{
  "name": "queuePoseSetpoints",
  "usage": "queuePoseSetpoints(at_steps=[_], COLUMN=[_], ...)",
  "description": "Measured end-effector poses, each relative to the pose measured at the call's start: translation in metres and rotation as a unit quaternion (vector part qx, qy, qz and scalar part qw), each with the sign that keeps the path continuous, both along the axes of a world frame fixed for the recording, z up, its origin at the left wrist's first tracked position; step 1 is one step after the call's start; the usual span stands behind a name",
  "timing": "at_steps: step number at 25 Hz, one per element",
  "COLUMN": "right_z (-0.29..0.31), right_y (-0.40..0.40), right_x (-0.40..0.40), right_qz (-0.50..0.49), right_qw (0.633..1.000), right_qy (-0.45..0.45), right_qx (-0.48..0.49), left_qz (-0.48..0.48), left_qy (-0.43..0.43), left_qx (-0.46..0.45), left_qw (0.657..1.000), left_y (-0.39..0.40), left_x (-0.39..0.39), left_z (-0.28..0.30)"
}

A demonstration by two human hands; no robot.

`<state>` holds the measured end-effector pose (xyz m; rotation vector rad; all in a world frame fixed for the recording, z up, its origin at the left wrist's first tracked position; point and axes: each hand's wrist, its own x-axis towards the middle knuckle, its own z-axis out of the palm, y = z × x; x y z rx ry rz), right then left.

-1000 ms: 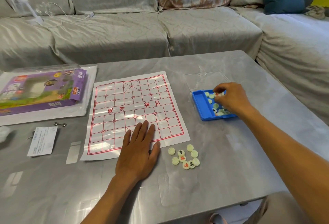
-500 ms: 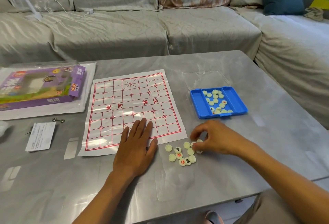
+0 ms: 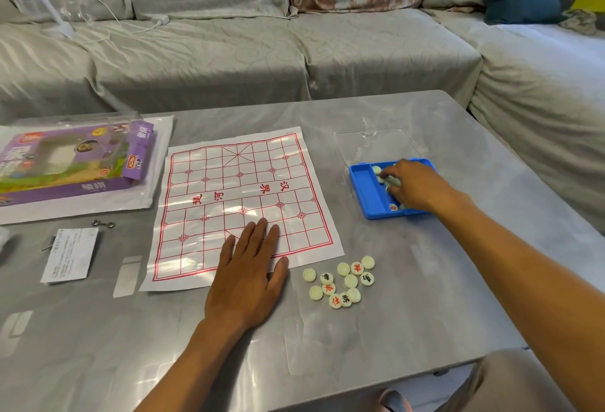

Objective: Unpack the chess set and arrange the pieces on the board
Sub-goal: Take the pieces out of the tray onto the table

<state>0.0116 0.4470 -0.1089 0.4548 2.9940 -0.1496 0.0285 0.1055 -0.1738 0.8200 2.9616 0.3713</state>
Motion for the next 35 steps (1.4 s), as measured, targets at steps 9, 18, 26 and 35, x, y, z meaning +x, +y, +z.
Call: queuePoseSetpoints(at_steps=[9,18,26,35], right_z=[-0.015,-0.007,0.001,0.009], right_y=[0.002,0.002,0.003,-0.001], right_x=[0.003,-0.003,-0.011,-0.012], right_qz=[0.005,0.019,-0.008,-0.075], right_qw=[0.998,0.998,0.992,0.974], right_qy=[0.059,0.032,0.017,0.006], right_qx=[-0.001,-0.059,-0.123,-0.214], left_qz=[0.002,0.003,0.002,0.006], left_qy=[0.0,-0.005,-0.003,-0.007], left_qx=[0.014,0.016,0.01,0.01], left_qw=[1.0,1.0,1.0,1.0], left_y=[0.0,0.0,0.0,0.0], left_x=[0.0,0.0,-0.001,0.0], left_z=[0.001,-0.001,-0.002,0.001])
